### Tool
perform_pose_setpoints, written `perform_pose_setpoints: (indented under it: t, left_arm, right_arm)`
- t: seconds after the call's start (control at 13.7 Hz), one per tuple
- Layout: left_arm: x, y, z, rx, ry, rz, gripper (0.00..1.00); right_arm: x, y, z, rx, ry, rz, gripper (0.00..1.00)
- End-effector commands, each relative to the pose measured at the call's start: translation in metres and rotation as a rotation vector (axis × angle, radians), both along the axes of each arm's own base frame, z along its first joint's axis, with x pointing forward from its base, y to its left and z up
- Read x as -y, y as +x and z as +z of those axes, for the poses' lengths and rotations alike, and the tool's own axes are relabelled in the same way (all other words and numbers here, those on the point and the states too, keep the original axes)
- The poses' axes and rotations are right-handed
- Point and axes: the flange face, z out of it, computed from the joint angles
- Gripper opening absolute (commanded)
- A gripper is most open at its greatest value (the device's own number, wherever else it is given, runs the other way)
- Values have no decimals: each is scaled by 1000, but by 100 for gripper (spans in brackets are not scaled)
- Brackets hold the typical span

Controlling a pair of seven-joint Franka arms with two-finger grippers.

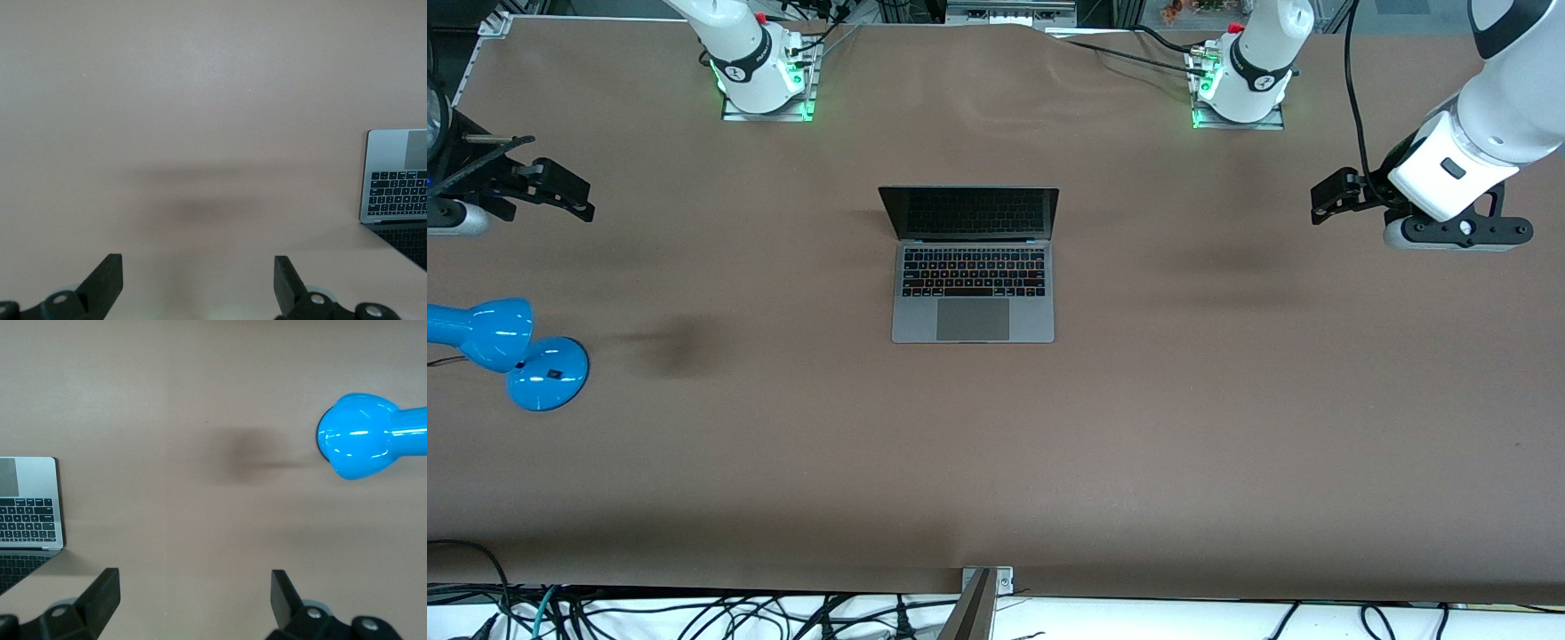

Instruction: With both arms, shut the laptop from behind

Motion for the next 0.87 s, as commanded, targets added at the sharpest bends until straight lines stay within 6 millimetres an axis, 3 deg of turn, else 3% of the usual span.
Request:
perform_pose_setpoints:
  t: [0.0, 0.8]
  left_arm:
    - [-2, -4, 3, -5, -8, 5, 100]
    - [-2, -5, 5, 2, -9, 4, 100]
  right_arm:
    - [-1, 0, 2, 5, 17, -11, 100]
    - [-1, 0, 2, 4, 16, -10, 100]
